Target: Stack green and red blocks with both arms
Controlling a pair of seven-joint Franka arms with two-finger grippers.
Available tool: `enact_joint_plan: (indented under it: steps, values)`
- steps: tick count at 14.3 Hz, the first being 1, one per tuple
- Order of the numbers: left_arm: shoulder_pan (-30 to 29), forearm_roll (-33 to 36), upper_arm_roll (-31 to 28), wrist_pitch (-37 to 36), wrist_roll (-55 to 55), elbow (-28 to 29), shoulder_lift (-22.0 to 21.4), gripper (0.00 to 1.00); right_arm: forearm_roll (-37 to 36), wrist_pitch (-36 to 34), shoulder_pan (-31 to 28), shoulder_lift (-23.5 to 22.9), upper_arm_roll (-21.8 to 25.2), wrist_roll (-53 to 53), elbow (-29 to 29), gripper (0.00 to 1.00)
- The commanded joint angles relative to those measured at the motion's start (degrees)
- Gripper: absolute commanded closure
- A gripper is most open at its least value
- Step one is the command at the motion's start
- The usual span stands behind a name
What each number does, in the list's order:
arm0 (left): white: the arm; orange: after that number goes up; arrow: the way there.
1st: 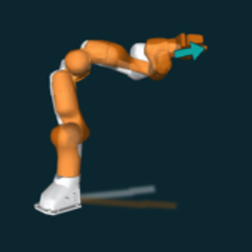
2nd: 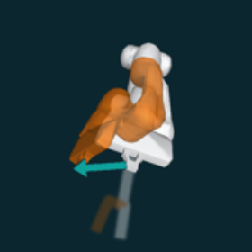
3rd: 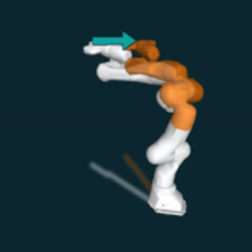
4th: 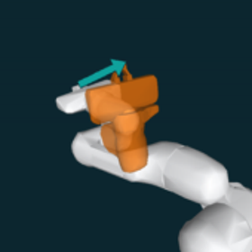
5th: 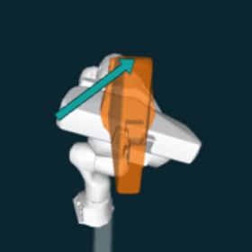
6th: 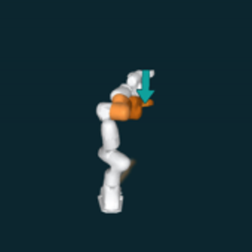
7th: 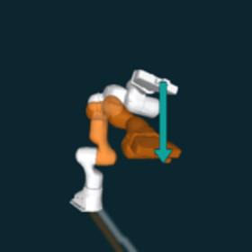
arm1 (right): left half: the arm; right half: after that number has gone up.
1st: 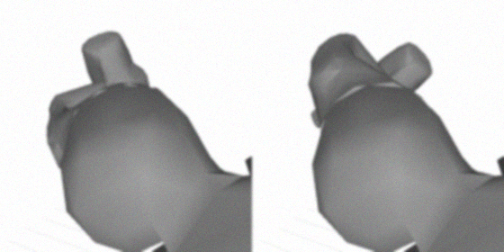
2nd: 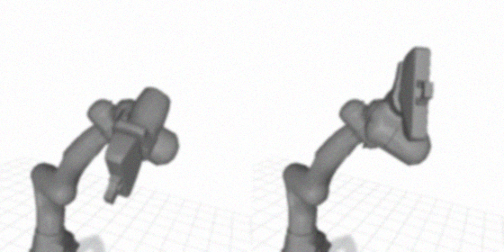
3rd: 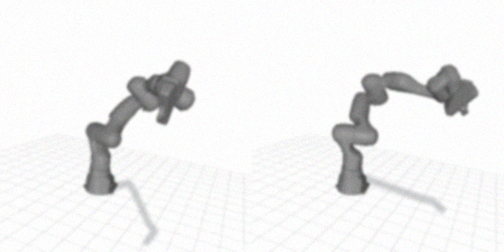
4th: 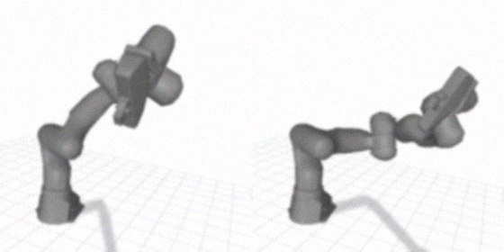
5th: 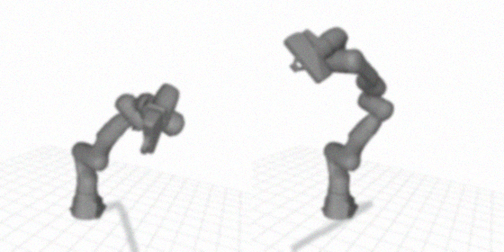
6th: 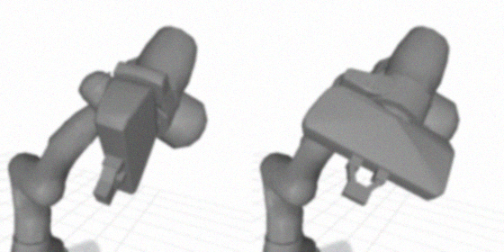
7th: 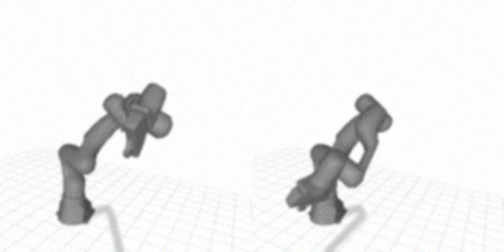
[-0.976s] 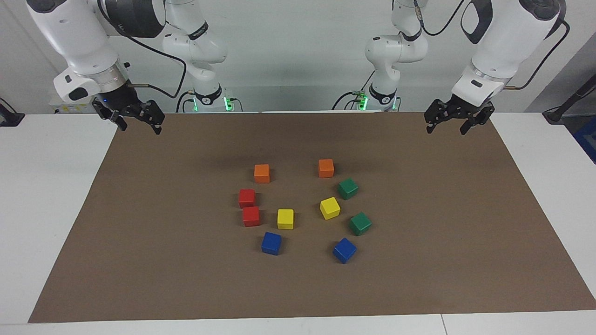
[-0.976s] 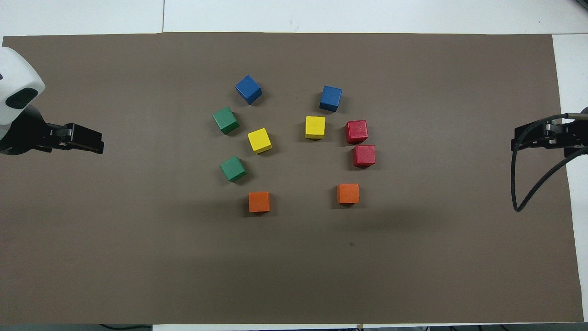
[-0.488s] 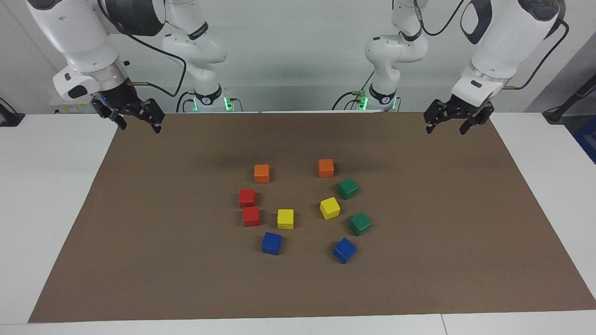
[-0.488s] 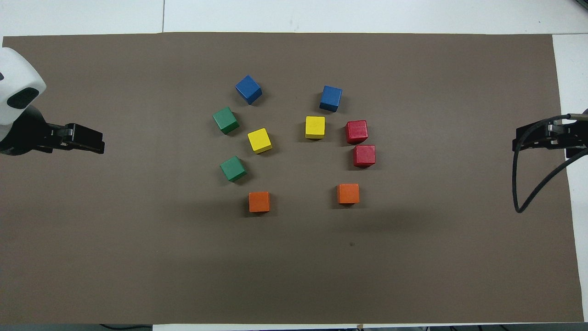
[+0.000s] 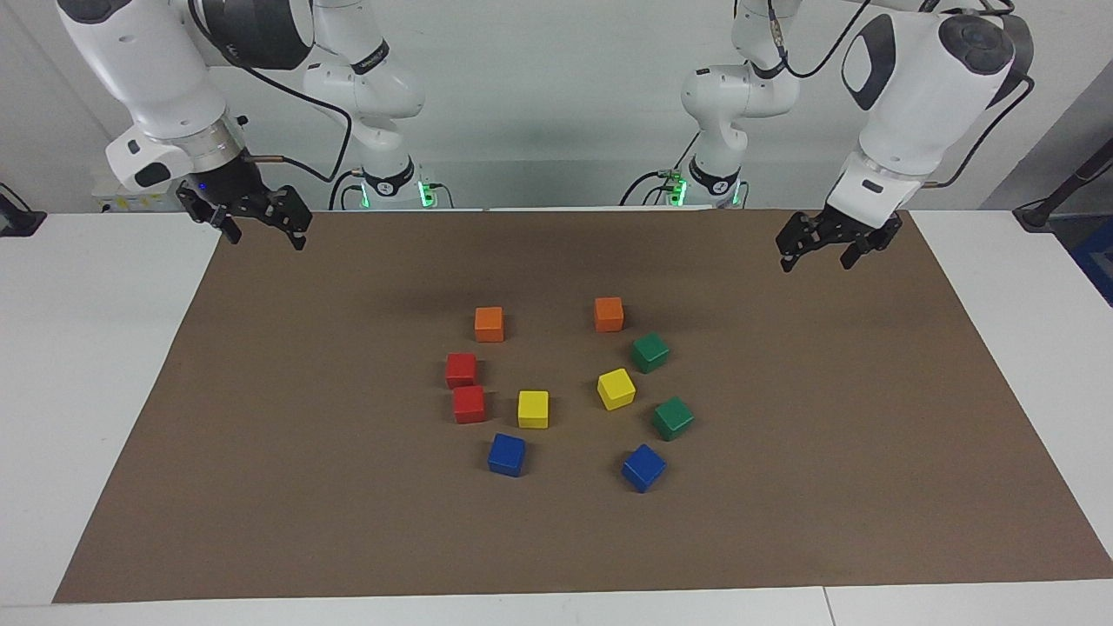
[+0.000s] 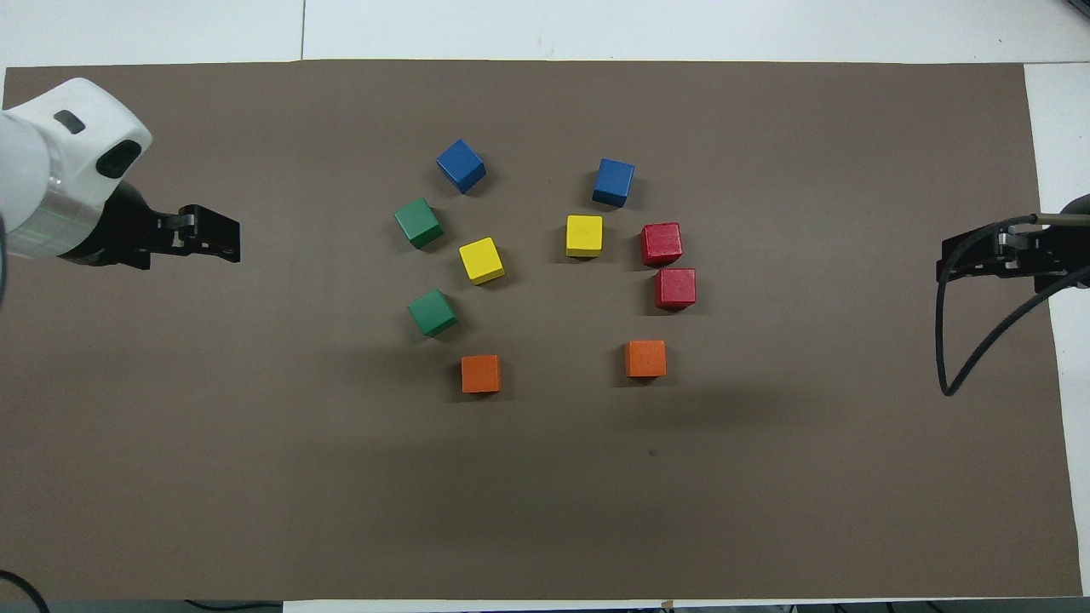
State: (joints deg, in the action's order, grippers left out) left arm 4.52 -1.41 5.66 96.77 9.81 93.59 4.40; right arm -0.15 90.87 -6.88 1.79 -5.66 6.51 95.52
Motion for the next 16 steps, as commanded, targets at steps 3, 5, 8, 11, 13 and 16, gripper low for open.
enact_joint_plan:
  steps: [3,5,8,11,13,16]
  values:
    - [5.06,0.36,-0.48,6.05,8.89,-4.28,10.52,0.0,1.03,7.55,2.39,-1.17,-0.23,1.75,5.89,0.0]
    - [8.12,0.79,-0.65,9.74,13.28,-4.99,14.22,0.0,1.03,10.55,4.06,-3.18,-0.23,2.19,6.87,0.0]
    - [9.54,0.62,-0.65,10.9,16.53,-7.35,17.65,0.0,1.03,16.6,5.46,-5.56,-0.23,2.54,11.25,0.0]
    - [13.23,0.88,-0.83,10.72,26.28,-8.52,20.12,0.0,1.03,23.63,9.06,-8.81,-0.23,6.31,15.04,0.0]
    - [13.59,0.88,-0.74,11.68,28.85,-5.71,19.95,0.0,1.03,24.97,12.4,-10.04,-0.23,11.13,15.05,0.0]
    - [13.77,0.8,-0.74,11.78,29.3,-4.74,19.86,0.0,1.03,26.46,14.35,-11.45,-0.23,13.44,15.04,0.0]
